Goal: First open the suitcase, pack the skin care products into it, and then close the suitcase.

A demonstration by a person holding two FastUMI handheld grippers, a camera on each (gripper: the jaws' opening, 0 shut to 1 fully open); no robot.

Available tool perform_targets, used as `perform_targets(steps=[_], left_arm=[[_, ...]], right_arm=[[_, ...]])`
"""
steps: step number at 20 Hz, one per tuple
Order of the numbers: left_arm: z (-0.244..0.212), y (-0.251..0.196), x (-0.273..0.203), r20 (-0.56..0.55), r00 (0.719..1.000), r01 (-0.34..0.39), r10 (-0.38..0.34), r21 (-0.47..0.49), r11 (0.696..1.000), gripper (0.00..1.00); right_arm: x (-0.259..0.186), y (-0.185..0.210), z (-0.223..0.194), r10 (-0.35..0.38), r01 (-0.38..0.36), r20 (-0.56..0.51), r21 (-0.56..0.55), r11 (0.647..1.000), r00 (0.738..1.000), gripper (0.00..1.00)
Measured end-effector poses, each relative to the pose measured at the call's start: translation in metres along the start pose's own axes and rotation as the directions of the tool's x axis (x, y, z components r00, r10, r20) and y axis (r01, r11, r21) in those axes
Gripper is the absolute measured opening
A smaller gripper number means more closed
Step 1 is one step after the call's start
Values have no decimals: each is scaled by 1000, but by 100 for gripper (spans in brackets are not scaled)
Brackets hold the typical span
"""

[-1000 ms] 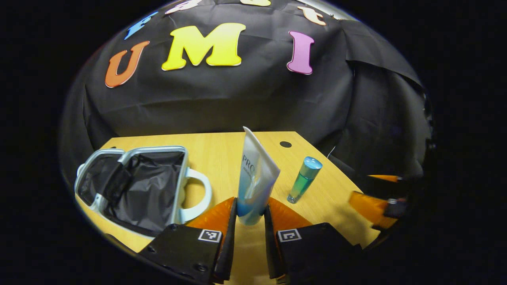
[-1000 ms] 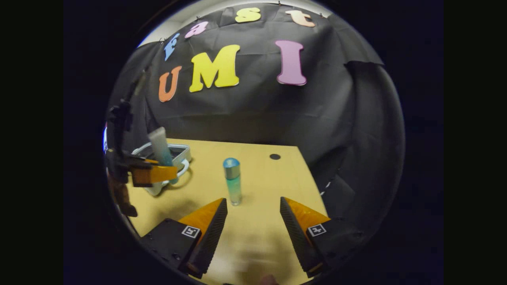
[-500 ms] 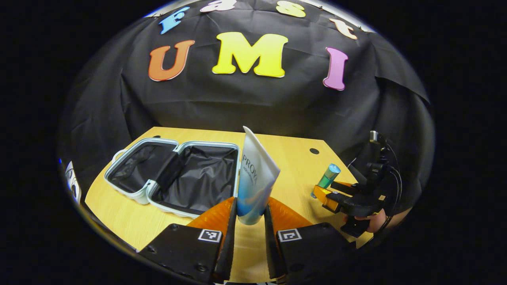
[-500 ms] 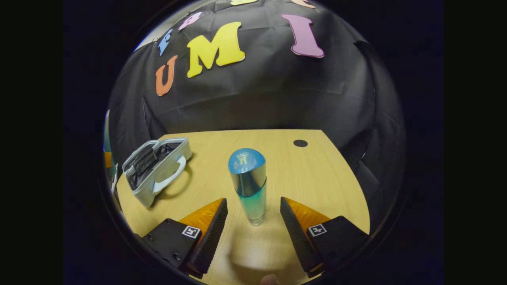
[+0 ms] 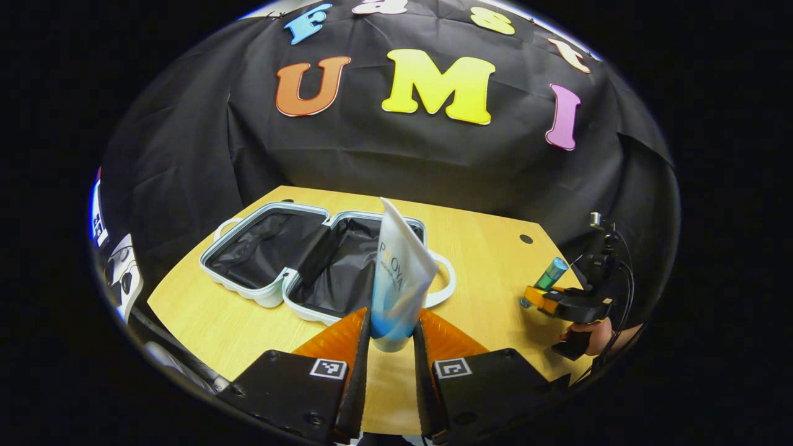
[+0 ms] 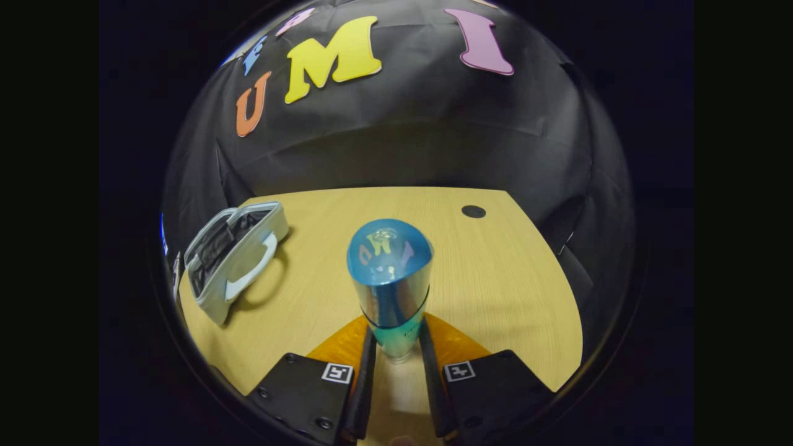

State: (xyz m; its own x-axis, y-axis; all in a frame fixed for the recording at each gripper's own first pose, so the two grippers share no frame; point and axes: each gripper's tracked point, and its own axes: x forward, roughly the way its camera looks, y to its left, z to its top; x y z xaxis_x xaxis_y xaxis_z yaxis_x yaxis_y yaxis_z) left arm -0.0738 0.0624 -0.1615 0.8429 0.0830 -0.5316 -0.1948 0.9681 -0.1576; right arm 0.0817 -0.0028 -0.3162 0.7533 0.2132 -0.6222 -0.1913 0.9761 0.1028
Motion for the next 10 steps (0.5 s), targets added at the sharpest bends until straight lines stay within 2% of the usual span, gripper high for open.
perform_targets(steps=[3, 5, 6, 10], left_arm=[[6, 23, 16, -33, 999, 31, -31, -20, 999, 37], [13, 41, 33, -77, 996, 45, -46, -17, 999, 37], [15, 51, 44, -104, 993, 53, -55, -22, 998, 37], [5, 81, 90, -260, 960, 93, -100, -39, 995, 37]], right_arm=[[-25, 16, 16, 32, -32, 11, 7, 999, 999, 35], [-51, 32, 30, 74, -74, 23, 6, 997, 997, 33], [-66, 41, 35, 99, -99, 26, -1, 995, 995, 35], [-126, 67, 53, 167, -167, 39, 7, 986, 985, 35]])
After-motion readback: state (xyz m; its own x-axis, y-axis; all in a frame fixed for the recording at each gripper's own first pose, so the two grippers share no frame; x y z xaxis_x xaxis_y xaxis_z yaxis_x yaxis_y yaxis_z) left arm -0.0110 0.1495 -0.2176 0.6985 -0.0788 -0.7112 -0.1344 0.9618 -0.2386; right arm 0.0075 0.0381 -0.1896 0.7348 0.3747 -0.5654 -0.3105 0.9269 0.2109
